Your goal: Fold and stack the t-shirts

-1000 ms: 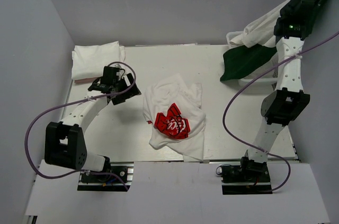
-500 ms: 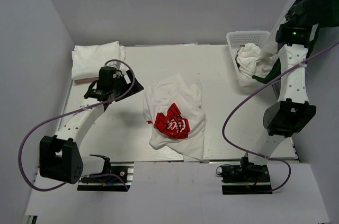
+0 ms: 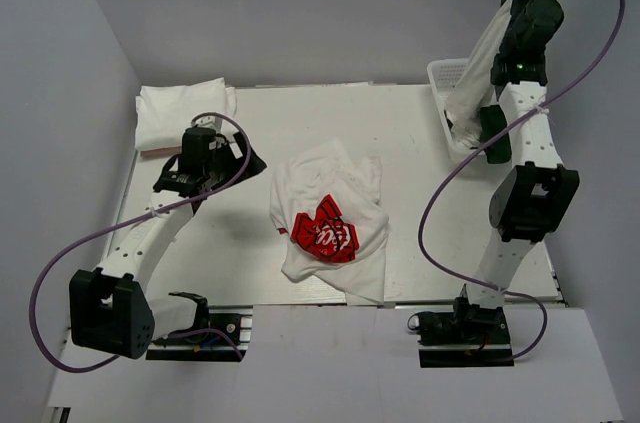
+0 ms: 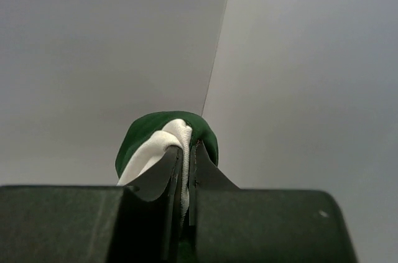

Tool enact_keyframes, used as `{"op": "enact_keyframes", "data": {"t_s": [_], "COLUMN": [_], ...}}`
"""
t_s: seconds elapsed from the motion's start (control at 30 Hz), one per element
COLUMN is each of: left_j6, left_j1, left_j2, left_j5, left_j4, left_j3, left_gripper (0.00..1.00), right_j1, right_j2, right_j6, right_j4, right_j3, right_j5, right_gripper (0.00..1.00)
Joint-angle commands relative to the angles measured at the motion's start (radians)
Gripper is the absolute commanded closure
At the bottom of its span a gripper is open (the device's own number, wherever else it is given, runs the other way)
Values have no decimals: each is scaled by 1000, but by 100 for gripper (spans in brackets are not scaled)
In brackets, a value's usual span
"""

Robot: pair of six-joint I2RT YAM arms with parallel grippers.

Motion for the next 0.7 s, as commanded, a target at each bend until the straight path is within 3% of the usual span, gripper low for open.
{"op": "enact_keyframes", "data": {"t_s": [0.0, 0.2, 0.3, 0.33, 0.37, 0.4, 0.5, 0.53, 0.63, 0.67], "left_j6": [11, 11, 11, 11, 11, 11, 11, 11, 22, 34], "left_j1": [-2, 7, 7, 7, 7, 7, 7, 7, 7, 7], "left_j2": [-10, -20, -20, -20, -11, -2, 18, 18, 29, 29], "left_j5": [-43, -112, -133, -133, -142, -143, -143, -155, -167, -167], "left_j4": [-49, -112, -136, -152, -152, -167, -189, -189, -212, -212], "left_j3": [24, 36, 49, 59, 73, 87, 113, 113, 141, 151], "left_gripper": [0, 0, 0, 0, 0, 0, 0, 0, 0, 0], "right_j1": [8, 2, 5, 2, -2, -10, -13, -12, -13, -16], "right_j2": [4, 21, 30, 36, 38, 55, 99, 105, 153, 165], "right_j6": [6, 68, 159, 288, 380, 503, 602, 598, 628, 631], "right_j4": [64, 73, -54, -97, -152, -311, -389, -439, -533, -609], "right_j3": [-1, -159, -237, -254, -280, -280, -311, -314, -285, -271], "right_j5": [100, 266, 304, 310, 295, 272, 82, -2, -81, -79], "right_gripper": [100, 100, 100, 100, 100, 100, 100, 95, 56, 31]}}
